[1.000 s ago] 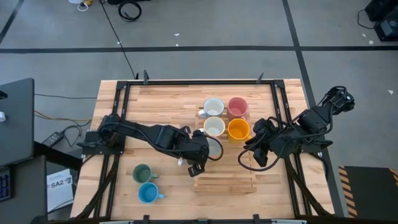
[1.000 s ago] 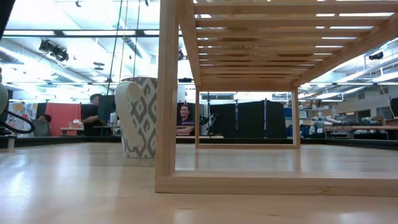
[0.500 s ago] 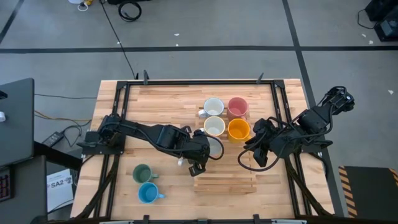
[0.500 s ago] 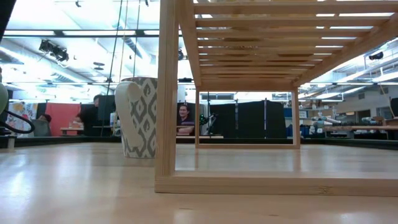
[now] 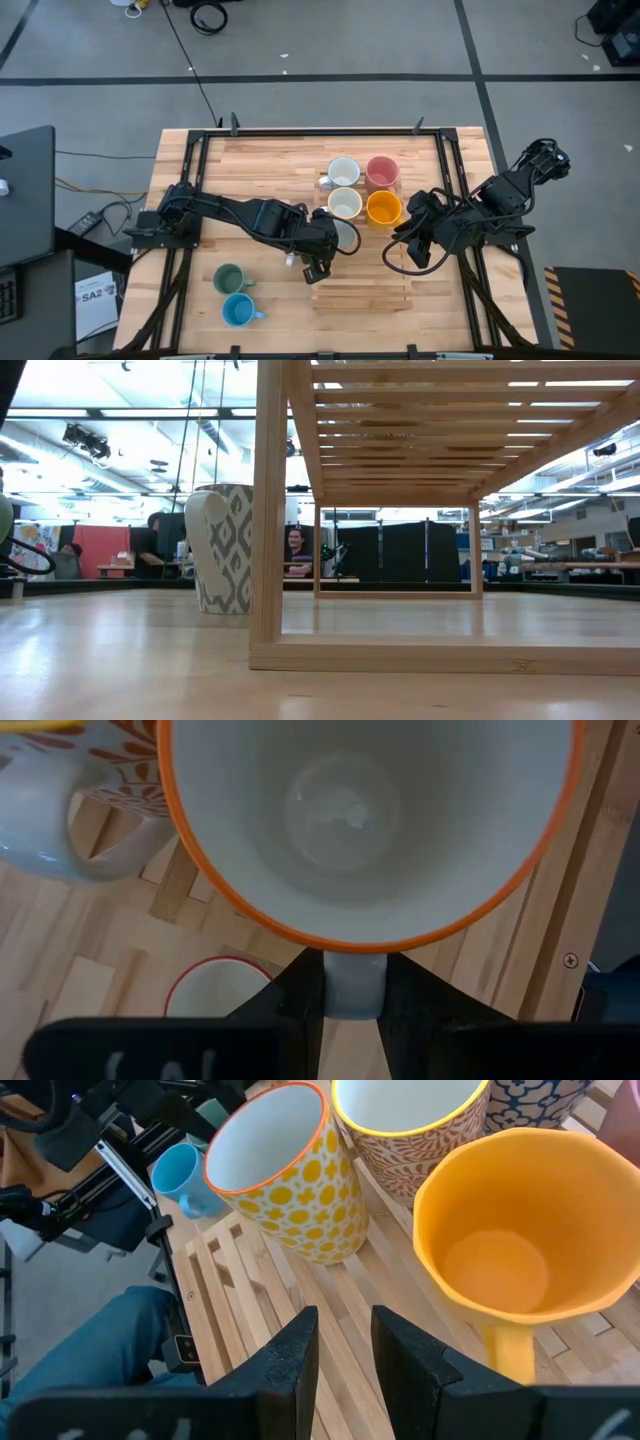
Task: Place coffee mugs
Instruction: Put the yellow patterned mug on the shelf, then put the green mug on the shelf
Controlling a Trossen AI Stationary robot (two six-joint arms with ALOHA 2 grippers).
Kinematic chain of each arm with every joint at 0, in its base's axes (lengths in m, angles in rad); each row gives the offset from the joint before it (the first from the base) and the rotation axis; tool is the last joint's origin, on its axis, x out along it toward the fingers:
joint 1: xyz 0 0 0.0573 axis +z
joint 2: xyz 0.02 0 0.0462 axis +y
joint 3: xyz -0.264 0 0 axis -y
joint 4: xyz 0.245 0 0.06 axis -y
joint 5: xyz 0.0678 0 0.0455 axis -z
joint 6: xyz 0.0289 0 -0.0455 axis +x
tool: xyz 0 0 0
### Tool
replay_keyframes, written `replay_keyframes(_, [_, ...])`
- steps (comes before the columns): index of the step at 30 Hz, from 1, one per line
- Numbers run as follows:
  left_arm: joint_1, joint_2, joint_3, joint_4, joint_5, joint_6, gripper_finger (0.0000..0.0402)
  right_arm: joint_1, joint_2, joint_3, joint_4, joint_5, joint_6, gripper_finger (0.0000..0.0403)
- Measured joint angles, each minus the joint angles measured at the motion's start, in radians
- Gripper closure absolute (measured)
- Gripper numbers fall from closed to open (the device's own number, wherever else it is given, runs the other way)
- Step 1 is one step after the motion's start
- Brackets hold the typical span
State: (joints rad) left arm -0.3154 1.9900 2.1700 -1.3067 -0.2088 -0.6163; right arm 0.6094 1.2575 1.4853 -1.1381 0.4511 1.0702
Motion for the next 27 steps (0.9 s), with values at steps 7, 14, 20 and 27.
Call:
replay_keyframes(7, [0.000,0.000,0.000,0.001,0.003,0.000,0.0321,0.000,0.000,0.000,0.000,0.000,0.000,0.0302])
replay_keyframes(14, [0.000,0.000,0.000,0.002,0.004,0.000,0.0319,0.000,0.000,0.000,0.000,0.000,0.000,0.0302])
replay_keyframes(20, [-0.002,0.000,0.000,0.005,0.013,0.002,0.0282,0.000,0.000,0.000,0.000,0.000,0.000,0.0302])
replay_keyframes(27, [0.000,0.000,-0.001,0.004,0.072,0.002,0.0252,0.000,0.000,0.000,0.000,0.000,0.000,0.0302])
